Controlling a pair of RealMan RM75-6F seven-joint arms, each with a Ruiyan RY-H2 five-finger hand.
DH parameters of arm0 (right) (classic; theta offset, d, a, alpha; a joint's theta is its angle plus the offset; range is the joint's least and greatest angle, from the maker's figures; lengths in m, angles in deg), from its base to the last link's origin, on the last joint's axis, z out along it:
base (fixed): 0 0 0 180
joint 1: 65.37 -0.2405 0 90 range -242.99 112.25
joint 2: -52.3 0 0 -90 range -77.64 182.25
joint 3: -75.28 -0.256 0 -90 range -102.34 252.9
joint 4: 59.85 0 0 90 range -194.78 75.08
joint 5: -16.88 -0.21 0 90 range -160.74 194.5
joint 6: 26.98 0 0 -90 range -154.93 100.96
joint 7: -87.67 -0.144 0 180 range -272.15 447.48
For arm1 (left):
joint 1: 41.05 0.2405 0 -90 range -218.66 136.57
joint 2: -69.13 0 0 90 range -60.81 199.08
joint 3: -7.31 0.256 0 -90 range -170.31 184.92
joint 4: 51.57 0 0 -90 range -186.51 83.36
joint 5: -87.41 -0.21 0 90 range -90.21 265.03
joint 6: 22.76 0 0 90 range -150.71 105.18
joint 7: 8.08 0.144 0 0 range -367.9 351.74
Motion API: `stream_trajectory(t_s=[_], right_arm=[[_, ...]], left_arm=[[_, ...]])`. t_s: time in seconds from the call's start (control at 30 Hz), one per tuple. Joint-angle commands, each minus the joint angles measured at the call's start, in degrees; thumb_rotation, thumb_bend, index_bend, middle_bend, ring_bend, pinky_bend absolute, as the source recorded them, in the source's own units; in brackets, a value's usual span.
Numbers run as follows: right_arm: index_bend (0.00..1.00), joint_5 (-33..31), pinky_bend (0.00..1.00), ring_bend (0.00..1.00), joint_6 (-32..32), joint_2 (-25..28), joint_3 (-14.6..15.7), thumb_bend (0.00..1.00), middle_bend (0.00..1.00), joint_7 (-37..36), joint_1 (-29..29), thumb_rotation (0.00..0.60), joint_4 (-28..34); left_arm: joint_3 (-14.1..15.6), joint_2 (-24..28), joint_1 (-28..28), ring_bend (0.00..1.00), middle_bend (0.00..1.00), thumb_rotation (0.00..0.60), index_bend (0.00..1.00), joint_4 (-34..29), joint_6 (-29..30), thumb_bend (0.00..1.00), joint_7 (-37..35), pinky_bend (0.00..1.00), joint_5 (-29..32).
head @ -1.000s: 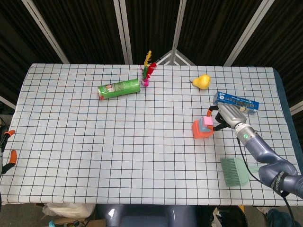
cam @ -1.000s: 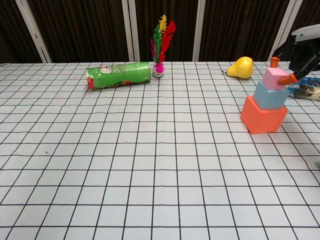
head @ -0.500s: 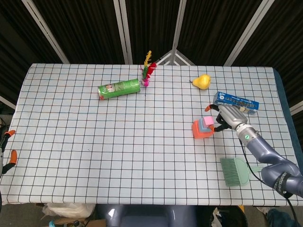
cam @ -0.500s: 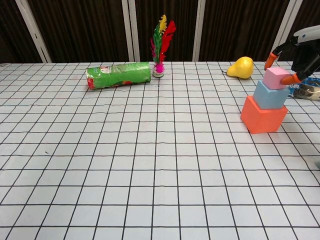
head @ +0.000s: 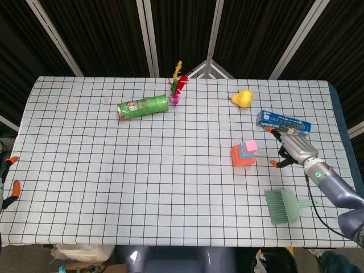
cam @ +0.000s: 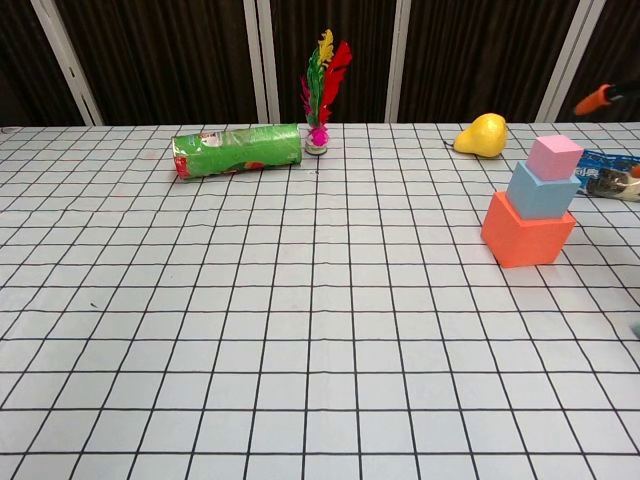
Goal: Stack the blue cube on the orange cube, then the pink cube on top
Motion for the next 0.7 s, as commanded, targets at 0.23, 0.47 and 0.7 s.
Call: stream_trajectory(t_s=[0.23, 0.47, 0.7], right_arm=[[0.00, -1.49, 0.44, 0.57, 17.28, 11.47, 9.11, 0.36, 0.60, 10.71, 16.86, 0.600, 13.80], [0.00, -4.05, 0.13, 0.17, 45.82, -2.50, 9.43, 0.31, 0.18, 26.71, 30.03, 0.600, 13.95], [0.00, 2.60, 0.10, 0.09, 61.97, -16.37, 8.78, 0.31, 0.10, 35.73, 35.28, 0.600, 2.74]], left_arm=[[0.76, 0.41, 0.26, 0.00, 0.06, 0.600, 0.18, -0.46, 0.51, 0.56, -0.93, 0.00, -1.69], [1.36, 1.10, 0.37, 0.00, 0.06, 0.600, 0.18, -0.46, 0.16, 0.55, -2.54, 0.00, -2.56], [1.92, 2.10, 0.61, 0.00, 0.06, 0.600, 0.18, -0.08, 0.44, 0.54, -5.46, 0.00, -4.07]])
